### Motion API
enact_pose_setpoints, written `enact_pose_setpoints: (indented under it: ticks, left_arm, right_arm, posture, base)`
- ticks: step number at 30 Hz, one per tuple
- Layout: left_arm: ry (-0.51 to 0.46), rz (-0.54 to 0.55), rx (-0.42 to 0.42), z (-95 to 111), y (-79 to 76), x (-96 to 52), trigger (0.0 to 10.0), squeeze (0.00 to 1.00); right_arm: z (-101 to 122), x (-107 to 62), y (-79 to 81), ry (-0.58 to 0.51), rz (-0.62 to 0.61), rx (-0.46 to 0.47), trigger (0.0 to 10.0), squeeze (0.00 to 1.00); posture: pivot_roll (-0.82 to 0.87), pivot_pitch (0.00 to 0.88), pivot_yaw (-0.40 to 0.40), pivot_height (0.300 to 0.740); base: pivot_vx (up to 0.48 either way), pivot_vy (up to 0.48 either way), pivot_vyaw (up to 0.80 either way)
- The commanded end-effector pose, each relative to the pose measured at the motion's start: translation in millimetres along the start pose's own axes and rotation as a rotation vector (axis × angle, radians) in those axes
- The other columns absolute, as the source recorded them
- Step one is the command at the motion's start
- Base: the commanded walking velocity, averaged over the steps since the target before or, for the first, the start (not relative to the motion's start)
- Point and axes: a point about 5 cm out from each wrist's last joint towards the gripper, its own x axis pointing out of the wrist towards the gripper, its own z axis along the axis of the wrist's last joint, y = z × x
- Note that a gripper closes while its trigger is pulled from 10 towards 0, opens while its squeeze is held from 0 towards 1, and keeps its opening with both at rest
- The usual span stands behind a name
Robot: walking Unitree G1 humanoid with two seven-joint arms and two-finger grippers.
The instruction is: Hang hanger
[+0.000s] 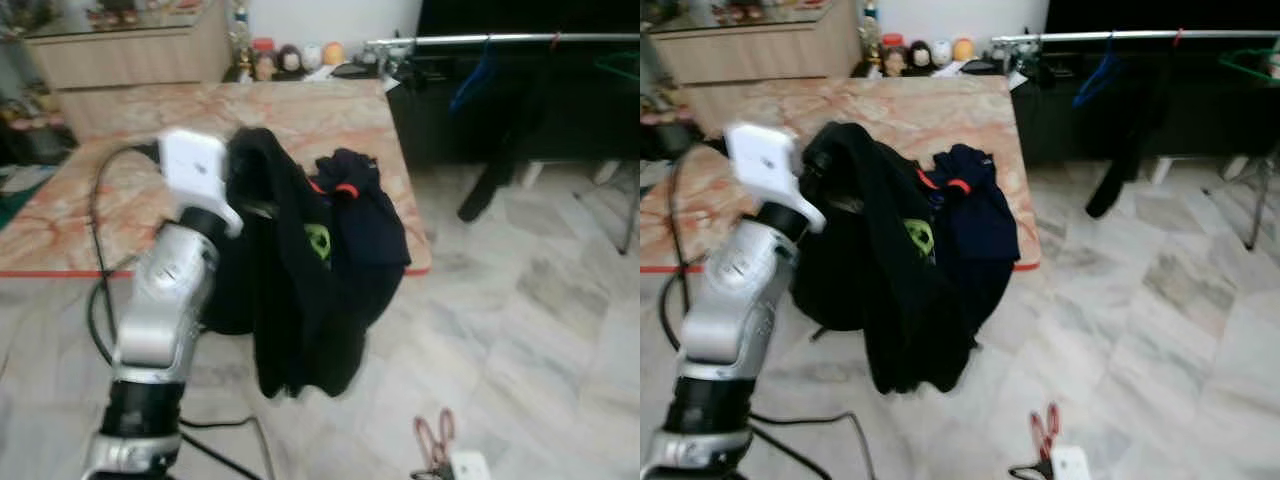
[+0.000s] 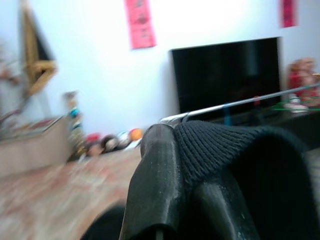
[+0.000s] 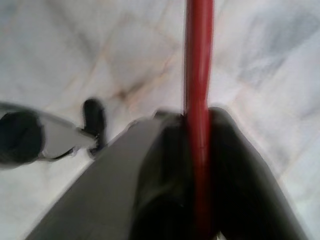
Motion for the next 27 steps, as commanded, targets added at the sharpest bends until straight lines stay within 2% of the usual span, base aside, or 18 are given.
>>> enact_pose_setpoints:
  ticks: [1, 3, 5, 6, 9, 12, 14, 15, 17, 18, 20, 24, 26, 27]
  left_arm:
    - [-0.08, -0.062, 0.021, 15, -12.8, 13.9, 10.0, 0.0]
    - [-0.089, -0.085, 0.023, 18, -16.3, 23.2, 10.0, 0.0]
    - [-0.095, -0.093, 0.038, 23, -20.0, 40.1, 10.0, 0.0]
    - [-0.095, -0.093, 0.038, 23, -20.0, 40.1, 10.0, 0.0]
    - [-0.103, -0.072, 0.052, 29, -20.7, 56.9, 10.0, 0.0]
    - [-0.126, -0.037, 0.058, 36, -17.6, 71.1, 10.0, 0.0]
    - [-0.118, 0.013, 0.083, 39, -8.6, 80.0, 10.0, 0.0]
    - [-0.118, 0.013, 0.083, 39, -8.6, 80.0, 10.0, 0.0]
    - [-0.086, 0.085, 0.098, 35, 5.0, 83.1, 10.0, 0.0]
    - [-0.086, 0.085, 0.098, 35, 5.0, 83.1, 10.0, 0.0]
    - [-0.049, 0.158, 0.121, 28, 17.5, 81.3, 10.0, 0.0]
    - [-0.011, 0.204, 0.133, 19, 25.3, 78.8, 10.0, 0.0]
    - [0.044, 0.172, 0.131, 5, 24.2, 72.6, 10.0, 0.0]
    - [0.044, 0.172, 0.131, 5, 24.2, 72.6, 10.0, 0.0]
  right_arm:
    - [-6, -1.6, -6.1, 0.023, -0.015, -0.008, 10.0, 0.0]
    - [-5, -1.5, -6.0, 0.022, -0.014, -0.012, 10.0, 0.0]
    - [-4, -1.2, -5.8, 0.019, -0.012, -0.017, 10.0, 0.0]
    - [-4, -1.2, -5.8, 0.019, -0.012, -0.017, 10.0, 0.0]
    - [-2, -1.0, -5.8, 0.015, -0.013, -0.016, 10.0, 0.0]
    - [-2, -0.9, -5.8, 0.014, -0.013, -0.021, 10.0, 0.0]
    - [-1, -0.9, -5.8, 0.014, -0.013, -0.025, 10.0, 0.0]
    - [-1, -0.9, -5.8, 0.014, -0.013, -0.025, 10.0, 0.0]
    - [-1, -0.9, -6.4, 0.017, -0.014, -0.033, 10.0, 0.0]
    - [-1, -0.9, -6.4, 0.017, -0.014, -0.033, 10.0, 0.0]
    - [-1, -1.0, -7.0, 0.019, -0.014, -0.038, 10.0, 0.0]
    - [-1, -1.0, -7.5, 0.022, -0.014, -0.049, 10.0, 0.0]
    - [-1, -1.1, -8.0, 0.024, -0.015, -0.054, 10.0, 0.0]
    - [-1, -1.1, -8.0, 0.024, -0.015, -0.054, 10.0, 0.0]
  posture:
    - [-0.02, 0.0, 0.046, 0.74]
    - [-0.03, 0.0, 0.047, 0.74]
    - [-0.03, 0.0, 0.049, 0.74]
    - [-0.03, 0.0, 0.049, 0.74]
    - [-0.03, 0.0, 0.051, 0.74]
    - [-0.04, 0.0, 0.052, 0.74]
    - [-0.04, 0.0, 0.052, 0.74]
    - [-0.04, 0.0, 0.052, 0.74]
    - [-0.03, 0.0, 0.051, 0.74]
    - [-0.03, 0.0, 0.051, 0.74]
    - [-0.03, 0.0, 0.048, 0.74]
    - [-0.02, 0.0, 0.044, 0.74]
    - [-0.03, 0.0, 0.042, 0.74]
    - [-0.03, 0.0, 0.042, 0.74]
  base:
    - [0.296, 0.0, 0.0]
    - [0.294, 0.0, 0.0]
    - [0.307, 0.0, 0.0]
    - [0.307, 0.0, 0.0]
    - [0.311, 0.0, 0.0]
    - [0.314, 0.0, 0.0]
    - [0.311, 0.0, 0.0]
    - [0.311, 0.0, 0.0]
    - [0.311, 0.0, 0.0]
    - [0.311, 0.0, 0.0]
    - [0.313, 0.0, 0.0]
    - [0.317, 0.0, 0.0]
    - [0.3, 0.0, 0.0]
    - [0.281, 0.0, 0.0]
